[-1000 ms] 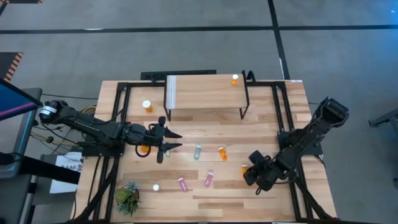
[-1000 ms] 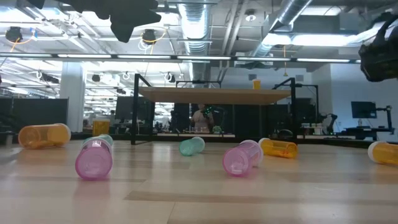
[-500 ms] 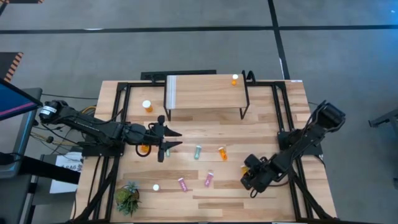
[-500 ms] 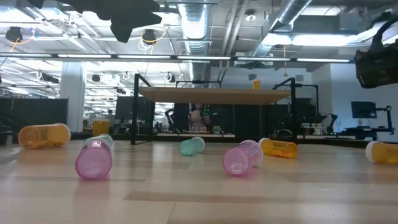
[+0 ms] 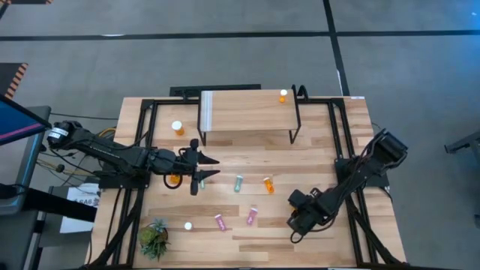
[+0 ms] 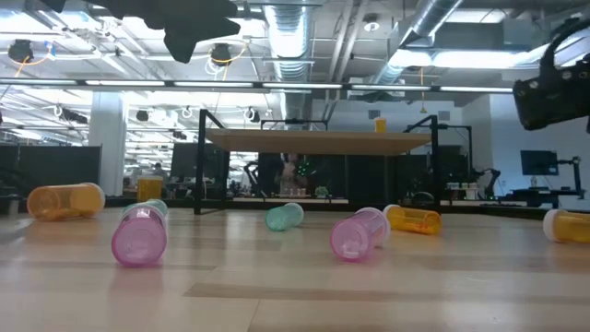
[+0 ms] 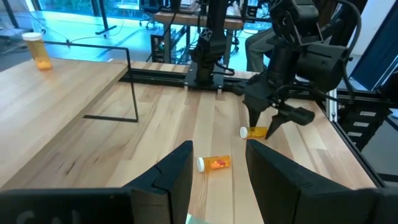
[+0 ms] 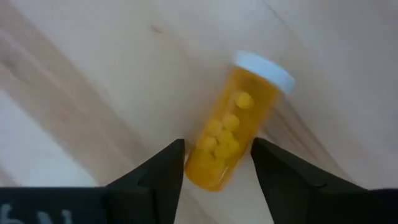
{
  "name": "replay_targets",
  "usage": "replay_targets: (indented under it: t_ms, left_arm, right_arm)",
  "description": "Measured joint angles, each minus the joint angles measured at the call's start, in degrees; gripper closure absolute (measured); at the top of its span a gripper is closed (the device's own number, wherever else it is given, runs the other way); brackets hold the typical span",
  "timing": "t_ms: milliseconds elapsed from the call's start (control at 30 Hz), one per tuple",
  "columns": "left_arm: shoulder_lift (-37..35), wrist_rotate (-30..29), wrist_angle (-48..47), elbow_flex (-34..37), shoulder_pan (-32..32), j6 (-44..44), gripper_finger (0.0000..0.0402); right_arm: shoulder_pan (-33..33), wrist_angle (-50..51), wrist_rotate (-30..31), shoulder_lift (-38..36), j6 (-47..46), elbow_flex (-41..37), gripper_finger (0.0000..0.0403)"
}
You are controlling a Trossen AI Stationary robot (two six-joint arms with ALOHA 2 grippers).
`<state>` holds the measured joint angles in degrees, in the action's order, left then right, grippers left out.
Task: Pick and place medicine bottles onto shelf by color
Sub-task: Put the bottom small orange pill bottle on the shelf aligned with the other small orange pill bottle
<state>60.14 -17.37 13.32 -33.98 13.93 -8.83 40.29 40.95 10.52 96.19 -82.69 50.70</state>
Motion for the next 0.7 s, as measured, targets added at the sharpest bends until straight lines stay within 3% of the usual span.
replay_targets:
  t_ms: [400, 700]
  left_arm:
    - [0.0, 0.0, -0.1, 0.0, 0.0, -0.3, 0.0265]
    - [0.0, 0.0, -0.4, 0.0, 0.0, -0.3, 0.0265]
  right_arm:
    - [0.0, 3.6, 0.1, 0.2, -0.9, 0.5, 0.0281]
    - [0.1, 2.3, 4.3, -1.1, -0.7, 0.4, 0.0286]
